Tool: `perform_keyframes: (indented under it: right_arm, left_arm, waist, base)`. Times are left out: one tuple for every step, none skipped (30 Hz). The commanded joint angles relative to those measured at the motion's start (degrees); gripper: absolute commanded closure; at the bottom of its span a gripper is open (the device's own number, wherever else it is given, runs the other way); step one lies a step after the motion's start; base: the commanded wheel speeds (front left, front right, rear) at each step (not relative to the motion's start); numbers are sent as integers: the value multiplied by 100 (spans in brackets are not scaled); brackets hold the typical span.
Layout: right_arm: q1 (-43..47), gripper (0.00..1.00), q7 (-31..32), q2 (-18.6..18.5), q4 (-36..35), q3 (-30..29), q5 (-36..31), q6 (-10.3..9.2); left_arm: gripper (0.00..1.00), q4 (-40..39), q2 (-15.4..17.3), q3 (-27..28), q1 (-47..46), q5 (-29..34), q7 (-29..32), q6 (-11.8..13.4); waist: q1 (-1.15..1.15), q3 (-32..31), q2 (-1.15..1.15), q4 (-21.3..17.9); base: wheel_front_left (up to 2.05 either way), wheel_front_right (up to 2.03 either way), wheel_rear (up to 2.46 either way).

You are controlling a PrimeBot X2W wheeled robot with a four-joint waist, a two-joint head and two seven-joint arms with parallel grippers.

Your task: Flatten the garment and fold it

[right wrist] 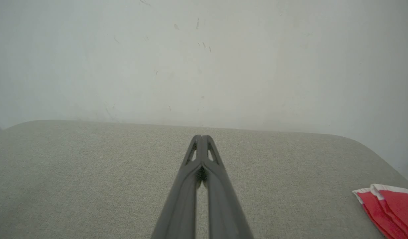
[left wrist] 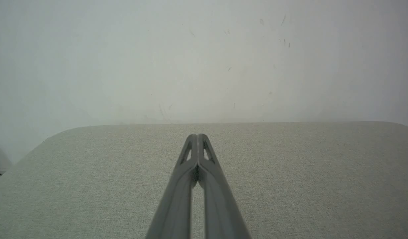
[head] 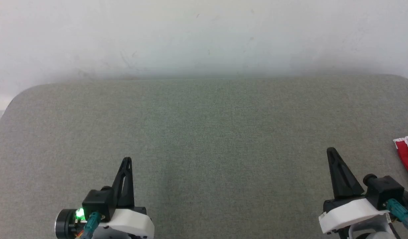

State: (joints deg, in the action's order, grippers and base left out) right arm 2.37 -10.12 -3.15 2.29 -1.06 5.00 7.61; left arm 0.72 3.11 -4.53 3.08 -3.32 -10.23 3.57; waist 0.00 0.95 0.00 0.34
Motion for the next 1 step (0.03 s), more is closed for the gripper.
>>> perform_keyframes:
  right_arm:
    - [-71, 100, 29, 10, -44, 17, -57, -4]
  left_arm:
    - [100, -20, -9, 42, -91, 58, 42, -45]
  waist:
    - [0, -2, 0, -1]
  base:
    - [0, 0, 0]
